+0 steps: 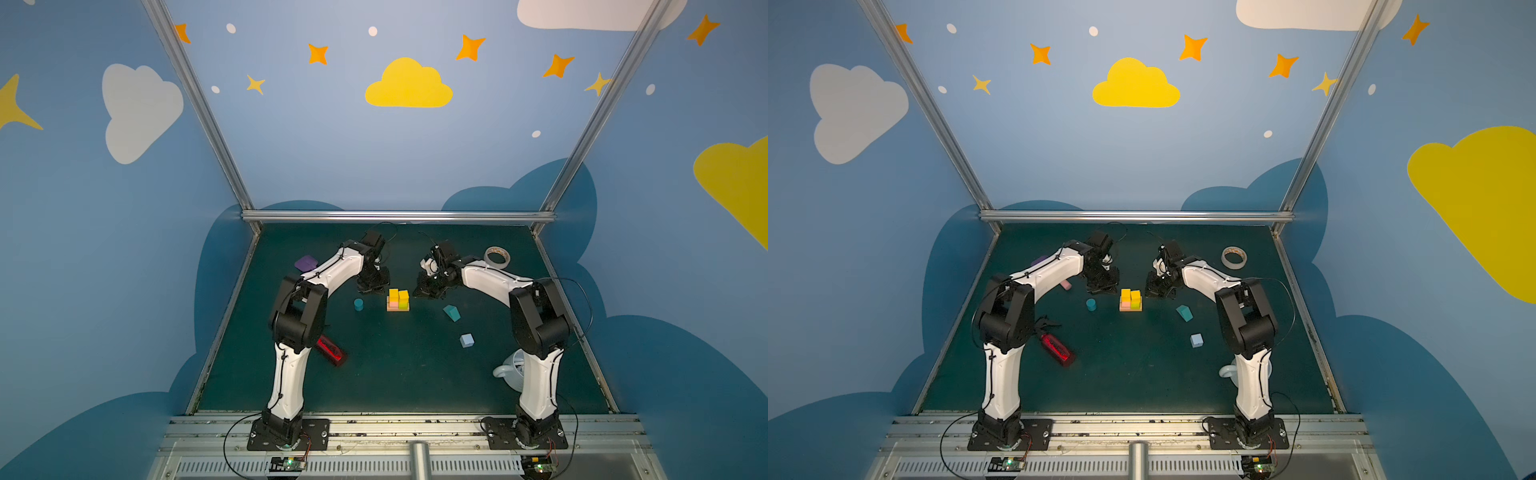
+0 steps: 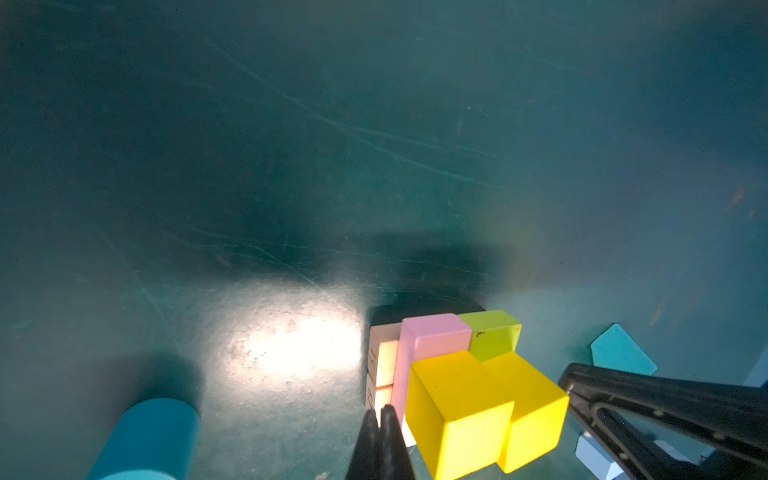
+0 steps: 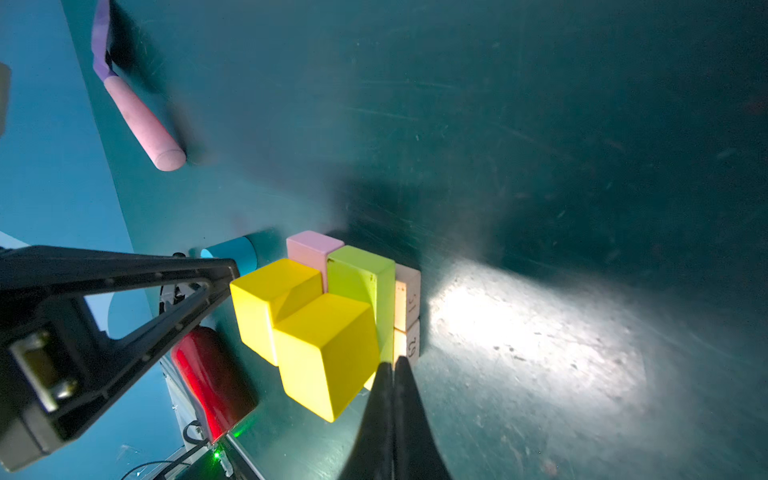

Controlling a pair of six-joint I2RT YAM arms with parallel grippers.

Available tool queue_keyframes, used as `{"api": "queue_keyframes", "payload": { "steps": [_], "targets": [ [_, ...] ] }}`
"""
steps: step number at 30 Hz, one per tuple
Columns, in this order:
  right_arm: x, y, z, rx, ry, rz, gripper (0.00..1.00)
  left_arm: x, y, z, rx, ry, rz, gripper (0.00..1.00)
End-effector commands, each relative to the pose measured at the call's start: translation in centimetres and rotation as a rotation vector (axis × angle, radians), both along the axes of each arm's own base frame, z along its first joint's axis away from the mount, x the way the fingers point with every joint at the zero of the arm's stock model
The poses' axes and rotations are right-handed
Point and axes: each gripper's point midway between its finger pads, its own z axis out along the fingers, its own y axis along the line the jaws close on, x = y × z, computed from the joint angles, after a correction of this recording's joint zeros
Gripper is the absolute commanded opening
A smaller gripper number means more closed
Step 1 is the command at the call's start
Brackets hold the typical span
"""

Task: Build the wood block tower

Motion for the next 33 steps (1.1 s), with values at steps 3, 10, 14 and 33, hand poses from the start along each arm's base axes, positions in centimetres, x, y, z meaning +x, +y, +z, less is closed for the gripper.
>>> {"api": "queue_keyframes", "payload": {
  "steps": [3,10,14,33],
  "targets": [
    [0.8,0.7,0.5,0.023,-0.007,-0.006,0.0,-0.1,-0.1,-0.6,-0.014,0.019,-0.009,0.05],
    [0.6,1.5,0.5,0.03,-0.003,0.006,0.0,-0.3,-0.4,-0.4,-0.031,0.023,-0.014,0.05],
    [0.4,1.6,0.3,0.03,0.004,0.01,0.0,-0.4,-0.7,-0.3,-0.038,0.026,-0.019,0.05],
    [-0.2,1.8,0.5,0.02,0.01,0.016,0.0,-0.4,-1.3,-0.2,-0.056,0.024,-0.03,0.05]
  ]
}}
